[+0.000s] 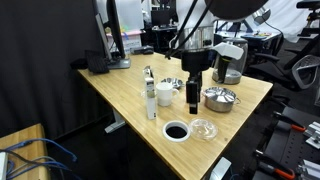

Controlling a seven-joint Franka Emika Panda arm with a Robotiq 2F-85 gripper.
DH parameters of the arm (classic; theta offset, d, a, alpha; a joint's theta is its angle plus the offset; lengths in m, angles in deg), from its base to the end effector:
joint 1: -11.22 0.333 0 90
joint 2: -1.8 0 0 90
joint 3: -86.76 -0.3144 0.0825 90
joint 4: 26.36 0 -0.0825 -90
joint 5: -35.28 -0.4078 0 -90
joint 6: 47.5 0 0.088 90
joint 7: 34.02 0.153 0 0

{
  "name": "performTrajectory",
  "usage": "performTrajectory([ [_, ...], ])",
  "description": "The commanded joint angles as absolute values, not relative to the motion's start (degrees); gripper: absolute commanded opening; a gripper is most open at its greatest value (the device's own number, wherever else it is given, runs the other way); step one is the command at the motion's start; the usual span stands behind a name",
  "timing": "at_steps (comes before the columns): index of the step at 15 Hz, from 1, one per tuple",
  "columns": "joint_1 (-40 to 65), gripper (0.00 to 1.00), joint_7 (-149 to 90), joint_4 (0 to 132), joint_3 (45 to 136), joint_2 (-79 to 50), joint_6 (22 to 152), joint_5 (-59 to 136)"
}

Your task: Uncover the jar and put the lid on the table

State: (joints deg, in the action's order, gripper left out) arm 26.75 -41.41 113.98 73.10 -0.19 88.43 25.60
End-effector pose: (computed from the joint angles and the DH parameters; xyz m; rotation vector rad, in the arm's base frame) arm 0.4141 0.2407 0.2110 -2.9409 -0.7677 0.2001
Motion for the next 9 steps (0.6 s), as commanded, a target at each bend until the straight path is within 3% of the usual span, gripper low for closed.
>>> performTrajectory([
  [1,25.83,1.00,-46.33,112.13,72.78,2.55,84.76,20.50],
  [6,26.98,1.00,-52.41,113.36,74.66,16.41,79.21,15.85],
  [7,26.96,1.00,-49.23,111.45,74.11,11.51,81.73,18.27],
  [9,27.23,1.00,-49.15,111.99,74.38,14.40,80.58,18.17],
])
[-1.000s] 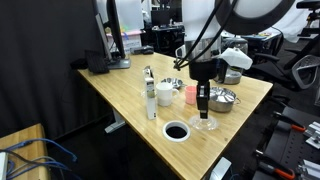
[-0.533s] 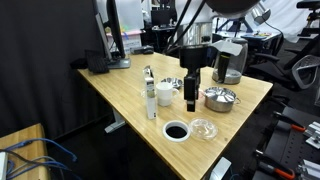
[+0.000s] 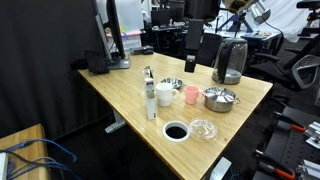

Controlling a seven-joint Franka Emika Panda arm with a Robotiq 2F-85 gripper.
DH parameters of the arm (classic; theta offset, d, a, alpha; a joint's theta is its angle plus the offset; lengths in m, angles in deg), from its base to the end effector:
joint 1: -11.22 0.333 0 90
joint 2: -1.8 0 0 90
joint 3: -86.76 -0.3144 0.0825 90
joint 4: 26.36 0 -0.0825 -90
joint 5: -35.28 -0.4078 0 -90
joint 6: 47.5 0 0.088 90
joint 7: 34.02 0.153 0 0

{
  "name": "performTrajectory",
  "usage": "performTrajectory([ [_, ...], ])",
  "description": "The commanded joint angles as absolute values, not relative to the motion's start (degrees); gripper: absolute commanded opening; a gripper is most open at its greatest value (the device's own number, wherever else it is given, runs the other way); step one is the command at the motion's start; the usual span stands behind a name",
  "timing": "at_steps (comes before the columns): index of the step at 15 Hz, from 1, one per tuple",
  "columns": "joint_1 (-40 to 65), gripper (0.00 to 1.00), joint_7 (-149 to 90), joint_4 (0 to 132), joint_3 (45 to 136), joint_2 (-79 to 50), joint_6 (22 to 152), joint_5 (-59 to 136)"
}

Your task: Uncover the jar and put the lid on the table

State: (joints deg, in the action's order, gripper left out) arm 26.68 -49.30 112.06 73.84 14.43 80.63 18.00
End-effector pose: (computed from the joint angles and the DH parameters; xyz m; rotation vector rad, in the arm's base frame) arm 0.4202 0.2465 0.3358 -2.8257 -0.8359 -0.0265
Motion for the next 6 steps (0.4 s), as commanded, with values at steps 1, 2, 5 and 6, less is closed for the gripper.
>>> performTrajectory([
  [1,27.18,1.00,-49.13,112.17,74.34,13.81,80.65,18.18],
  [2,27.13,1.00,-49.16,112.13,74.24,12.65,80.94,18.15],
  [5,27.03,1.00,-49.21,111.81,74.19,11.45,81.36,18.11],
  [6,27.05,1.00,-49.21,111.75,74.19,11.55,81.36,18.11],
])
